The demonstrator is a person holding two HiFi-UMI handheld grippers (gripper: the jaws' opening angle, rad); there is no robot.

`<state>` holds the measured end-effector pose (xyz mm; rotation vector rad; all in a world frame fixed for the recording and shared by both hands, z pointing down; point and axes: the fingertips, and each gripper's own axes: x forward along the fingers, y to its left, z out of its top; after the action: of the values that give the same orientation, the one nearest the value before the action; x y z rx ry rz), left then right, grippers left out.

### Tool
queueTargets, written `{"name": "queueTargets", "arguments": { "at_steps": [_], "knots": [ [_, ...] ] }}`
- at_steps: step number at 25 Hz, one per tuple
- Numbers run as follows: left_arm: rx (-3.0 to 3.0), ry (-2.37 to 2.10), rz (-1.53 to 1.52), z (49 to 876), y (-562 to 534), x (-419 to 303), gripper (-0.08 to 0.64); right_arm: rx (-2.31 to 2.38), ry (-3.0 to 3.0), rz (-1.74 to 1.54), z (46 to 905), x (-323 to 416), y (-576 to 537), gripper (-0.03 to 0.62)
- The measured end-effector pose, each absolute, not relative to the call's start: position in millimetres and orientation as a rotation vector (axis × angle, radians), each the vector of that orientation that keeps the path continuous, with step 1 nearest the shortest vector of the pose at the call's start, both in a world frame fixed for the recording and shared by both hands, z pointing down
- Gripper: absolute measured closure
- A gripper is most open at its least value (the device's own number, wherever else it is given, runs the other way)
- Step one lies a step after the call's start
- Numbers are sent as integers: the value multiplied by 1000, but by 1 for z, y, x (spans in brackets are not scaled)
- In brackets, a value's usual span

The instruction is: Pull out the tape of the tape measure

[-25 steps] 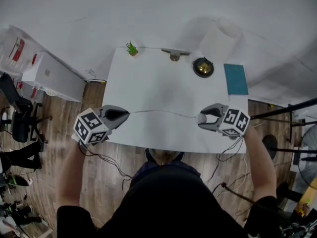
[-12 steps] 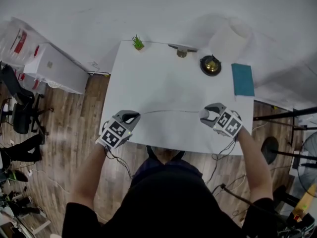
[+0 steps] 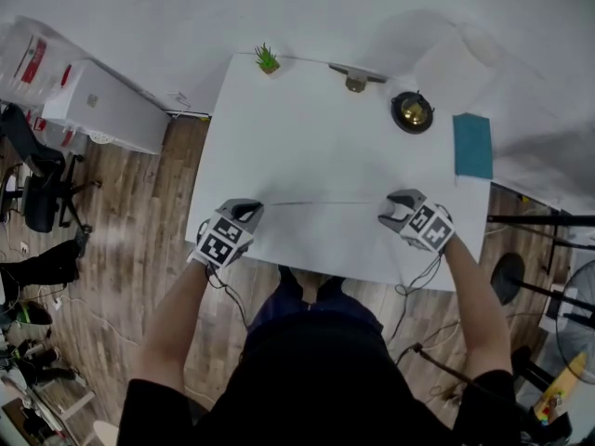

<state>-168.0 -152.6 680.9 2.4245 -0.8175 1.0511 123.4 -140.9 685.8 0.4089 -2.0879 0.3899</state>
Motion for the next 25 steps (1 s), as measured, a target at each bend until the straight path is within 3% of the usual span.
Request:
{"name": "queueTargets", "arguments": {
  "at_steps": [21, 25],
  "knots": [
    [2312, -831, 1117, 731, -156, -171, 549, 413, -2046, 393, 738, 119, -144, 367],
    [2289, -824, 1127, 740, -150, -173, 549, 432, -2059, 483, 737, 118, -143, 341]
  ]
}}
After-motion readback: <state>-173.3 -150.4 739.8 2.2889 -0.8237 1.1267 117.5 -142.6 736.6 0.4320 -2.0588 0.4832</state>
